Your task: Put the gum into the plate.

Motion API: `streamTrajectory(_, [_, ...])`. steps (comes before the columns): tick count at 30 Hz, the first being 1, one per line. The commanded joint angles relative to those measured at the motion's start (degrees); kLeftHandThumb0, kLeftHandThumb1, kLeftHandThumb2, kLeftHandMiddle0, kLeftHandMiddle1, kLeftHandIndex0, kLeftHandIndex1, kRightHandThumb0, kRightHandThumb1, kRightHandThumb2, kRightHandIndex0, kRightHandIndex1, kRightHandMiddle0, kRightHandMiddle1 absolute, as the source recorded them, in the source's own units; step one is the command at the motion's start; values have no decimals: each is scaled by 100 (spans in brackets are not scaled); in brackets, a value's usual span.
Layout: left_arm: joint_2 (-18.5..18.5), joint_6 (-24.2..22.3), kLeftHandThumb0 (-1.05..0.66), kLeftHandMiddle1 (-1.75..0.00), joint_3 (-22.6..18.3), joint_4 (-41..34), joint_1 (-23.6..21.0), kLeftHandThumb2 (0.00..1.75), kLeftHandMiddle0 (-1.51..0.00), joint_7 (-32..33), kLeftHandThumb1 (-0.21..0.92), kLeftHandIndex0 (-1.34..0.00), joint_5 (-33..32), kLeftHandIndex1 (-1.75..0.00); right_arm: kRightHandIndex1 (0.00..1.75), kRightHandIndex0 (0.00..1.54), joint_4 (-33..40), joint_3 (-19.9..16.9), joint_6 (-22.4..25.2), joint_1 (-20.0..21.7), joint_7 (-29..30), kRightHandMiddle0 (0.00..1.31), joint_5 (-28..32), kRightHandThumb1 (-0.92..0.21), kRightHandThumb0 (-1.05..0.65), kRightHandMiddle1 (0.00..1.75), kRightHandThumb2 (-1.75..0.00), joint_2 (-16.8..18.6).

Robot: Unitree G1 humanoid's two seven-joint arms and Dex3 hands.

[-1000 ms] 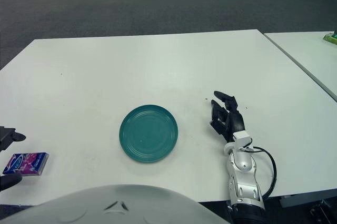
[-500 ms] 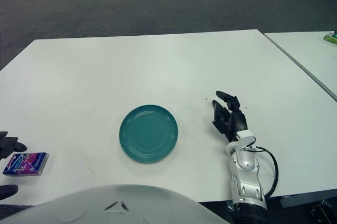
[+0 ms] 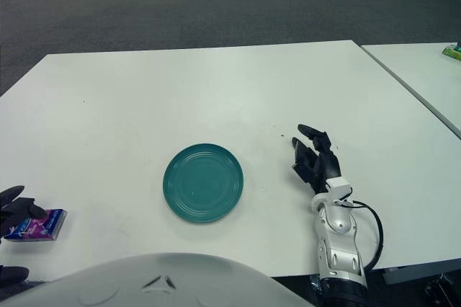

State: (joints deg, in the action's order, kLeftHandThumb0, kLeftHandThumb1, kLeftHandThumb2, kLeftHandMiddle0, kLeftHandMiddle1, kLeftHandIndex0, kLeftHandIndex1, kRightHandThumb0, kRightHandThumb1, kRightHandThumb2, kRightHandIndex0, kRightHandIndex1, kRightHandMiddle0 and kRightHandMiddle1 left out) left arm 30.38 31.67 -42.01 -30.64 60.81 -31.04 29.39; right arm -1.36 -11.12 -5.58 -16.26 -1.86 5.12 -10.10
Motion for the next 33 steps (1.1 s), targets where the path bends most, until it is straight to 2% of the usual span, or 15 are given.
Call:
streamTrajectory(1, [141, -4, -105, 0, 139, 117, -123, 27, -5, -12, 92, -2, 174, -117, 2, 53, -264, -18, 440, -125, -39, 9, -22, -92, -67, 85, -84, -14])
streamTrajectory(6, [366, 40, -105, 0, 490, 831, -551, 29, -4, 243, 92, -1, 570, -119, 2, 54, -281, -30, 442, -101, -16, 8, -45, -92, -67, 85, -85, -8])
streamTrajectory(13, [621, 320, -105, -1, 977, 2194, -1190, 35, -5, 1241, 92, 0, 1133, -118, 2, 54, -337, -42, 414, -79, -5, 9, -57, -92, -67, 85, -85, -12])
streamTrajectory(20, [788, 571, -105, -1, 1149, 2643, -1328, 35, -6, 1985, 92, 0, 1188, -119, 2, 55, -375, -55, 382, -84, -38, 8, -54, -92, -67, 84, -84, -32])
streamTrajectory(30, [978, 643, -105, -1, 1397, 3271, -1620, 30, -7, 2749, 92, -2, 1294, -121, 5, 62, -502, -62, 316, -41, 1, 11, -116, -92, -67, 86, -81, -34])
streamTrajectory(33, [945, 532, -105, -1, 1448, 3377, -1701, 32, -7, 3110, 92, -2, 1441, -123, 5, 62, -547, -63, 277, -33, -28, 11, -109, -92, -67, 86, -81, -49])
